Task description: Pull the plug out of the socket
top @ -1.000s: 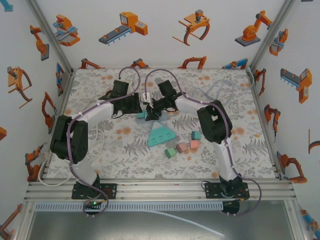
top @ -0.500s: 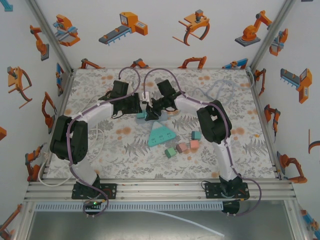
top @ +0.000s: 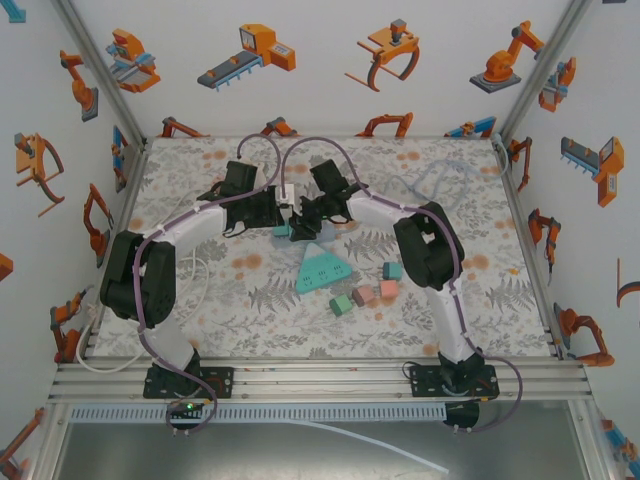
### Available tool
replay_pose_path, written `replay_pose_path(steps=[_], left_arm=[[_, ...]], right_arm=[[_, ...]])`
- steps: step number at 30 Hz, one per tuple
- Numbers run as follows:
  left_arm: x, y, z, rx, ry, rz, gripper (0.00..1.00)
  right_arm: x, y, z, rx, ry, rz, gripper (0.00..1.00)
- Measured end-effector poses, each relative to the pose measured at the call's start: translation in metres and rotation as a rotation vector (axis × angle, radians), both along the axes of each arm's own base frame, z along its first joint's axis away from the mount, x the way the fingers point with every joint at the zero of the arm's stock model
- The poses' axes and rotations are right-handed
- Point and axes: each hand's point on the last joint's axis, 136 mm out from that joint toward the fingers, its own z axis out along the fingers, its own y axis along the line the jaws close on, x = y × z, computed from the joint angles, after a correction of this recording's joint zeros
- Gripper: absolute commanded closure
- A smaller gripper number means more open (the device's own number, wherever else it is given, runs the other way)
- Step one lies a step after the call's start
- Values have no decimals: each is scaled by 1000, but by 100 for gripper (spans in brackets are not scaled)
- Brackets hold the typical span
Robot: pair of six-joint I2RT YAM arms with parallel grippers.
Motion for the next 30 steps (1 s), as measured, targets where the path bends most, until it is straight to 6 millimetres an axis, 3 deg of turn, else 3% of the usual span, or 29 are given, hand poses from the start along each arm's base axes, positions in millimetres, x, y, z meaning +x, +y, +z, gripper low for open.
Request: replay_pose_path(steps=[30], left_arm=[[1,0,0,-6,0,0,51]], right_arm=[[-3,0,2,26,-39,4,100]])
